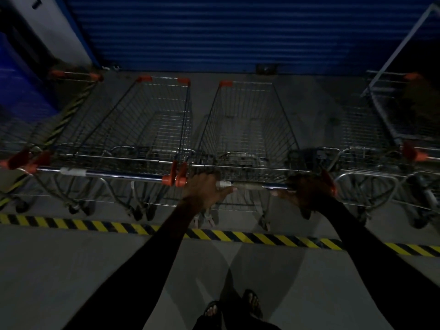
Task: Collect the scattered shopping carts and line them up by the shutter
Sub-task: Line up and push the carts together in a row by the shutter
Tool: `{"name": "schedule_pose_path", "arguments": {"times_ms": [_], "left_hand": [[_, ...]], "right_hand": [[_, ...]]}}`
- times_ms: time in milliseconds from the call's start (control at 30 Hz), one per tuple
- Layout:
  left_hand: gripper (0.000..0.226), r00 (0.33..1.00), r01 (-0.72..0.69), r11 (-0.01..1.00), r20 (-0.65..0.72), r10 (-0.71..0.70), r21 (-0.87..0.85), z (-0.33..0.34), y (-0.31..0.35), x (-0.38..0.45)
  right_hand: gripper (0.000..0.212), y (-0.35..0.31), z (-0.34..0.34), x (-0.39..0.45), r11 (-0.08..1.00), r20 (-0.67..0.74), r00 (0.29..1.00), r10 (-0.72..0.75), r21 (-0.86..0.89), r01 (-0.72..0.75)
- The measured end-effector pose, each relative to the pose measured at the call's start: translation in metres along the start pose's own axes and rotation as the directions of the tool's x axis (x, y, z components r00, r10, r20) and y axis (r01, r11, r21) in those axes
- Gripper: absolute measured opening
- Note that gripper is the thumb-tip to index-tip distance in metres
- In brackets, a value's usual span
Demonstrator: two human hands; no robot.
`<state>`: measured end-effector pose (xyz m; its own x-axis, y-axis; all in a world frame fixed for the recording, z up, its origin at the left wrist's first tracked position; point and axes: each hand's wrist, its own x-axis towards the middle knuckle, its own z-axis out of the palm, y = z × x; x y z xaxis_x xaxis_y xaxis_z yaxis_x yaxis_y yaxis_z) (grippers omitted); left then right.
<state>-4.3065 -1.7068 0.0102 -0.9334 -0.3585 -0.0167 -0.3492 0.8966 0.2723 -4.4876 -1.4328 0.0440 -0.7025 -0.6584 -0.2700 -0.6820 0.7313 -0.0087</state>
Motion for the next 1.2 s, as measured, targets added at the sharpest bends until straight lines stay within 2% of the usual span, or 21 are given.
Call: {"name": "schedule_pose_path", "arguments": {"times_ms": [67, 233, 333, 433, 533, 633, 733, 867, 967, 1067, 1200], "left_hand": [[0.079, 0.999, -0.02, 0.998, -0.026, 0.019, -0.055, -0.003, 0.006, -0.004], [0.056, 0.99, -0.082, 0.997, -0.114, 0.079, -0.015, -0.006, 0.028, -0.019], [0.042, 0.977, -0.13, 0.99, -0.179, 0.118, -0.057, -0.001, 0.042, -0.035], [0.049, 0.973, -0.191, 0.975, -0.151, 0.173, -0.116, 0.005, 0.053, -0.051], [0.049, 0.968, -0.241, 0.959, -0.114, 0.225, -0.15, 0.006, 0.061, -0.065], [0.043, 0.952, -0.299, 0.936, -0.131, 0.278, -0.185, 0.008, 0.069, -0.077], [0.037, 0.934, -0.347, 0.91, -0.165, 0.316, -0.227, 0.014, 0.079, -0.09], [0.033, 0.939, -0.343, 0.87, -0.126, 0.319, -0.354, 0.027, 0.106, -0.112], [0.031, 0.931, -0.36, 0.843, -0.095, 0.353, -0.4, 0.032, 0.13, -0.133], [0.032, 0.921, -0.381, 0.835, -0.084, 0.38, -0.397, 0.037, 0.162, -0.147], [0.035, 0.901, -0.417, 0.812, -0.07, 0.428, -0.408, 0.05, 0.224, -0.144]], "right_hand": [[0.075, 0.003, 0.007, -0.004, 0.999, -0.096, 0.995, -0.035, 0.005, 0.036], [0.082, 0.009, 0.026, -0.016, 0.997, -0.234, 0.972, 0.004, 0.072, 0.013], [0.064, 0.002, 0.032, -0.033, 0.99, -0.385, 0.923, 0.028, 0.137, 0.027], [0.05, -0.015, 0.039, -0.059, 0.962, -0.497, 0.862, 0.104, 0.27, 0.04], [0.048, -0.032, 0.043, -0.09, 0.899, -0.458, 0.864, 0.207, 0.438, 0.017], [0.039, -0.043, 0.053, -0.124, 0.799, -0.42, 0.833, 0.361, 0.599, -0.045], [0.047, -0.053, 0.067, -0.164, 0.677, -0.363, 0.793, 0.489, 0.731, -0.083], [0.043, -0.046, 0.084, -0.217, 0.604, -0.281, 0.777, 0.563, 0.782, -0.155], [0.052, -0.027, 0.092, -0.249, 0.616, -0.282, 0.769, 0.573, 0.768, -0.177], [0.061, -0.005, 0.101, -0.275, 0.581, -0.302, 0.714, 0.632, 0.794, -0.179], [0.051, 0.035, 0.11, -0.305, 0.502, -0.286, 0.659, 0.695, 0.85, -0.16]]}}
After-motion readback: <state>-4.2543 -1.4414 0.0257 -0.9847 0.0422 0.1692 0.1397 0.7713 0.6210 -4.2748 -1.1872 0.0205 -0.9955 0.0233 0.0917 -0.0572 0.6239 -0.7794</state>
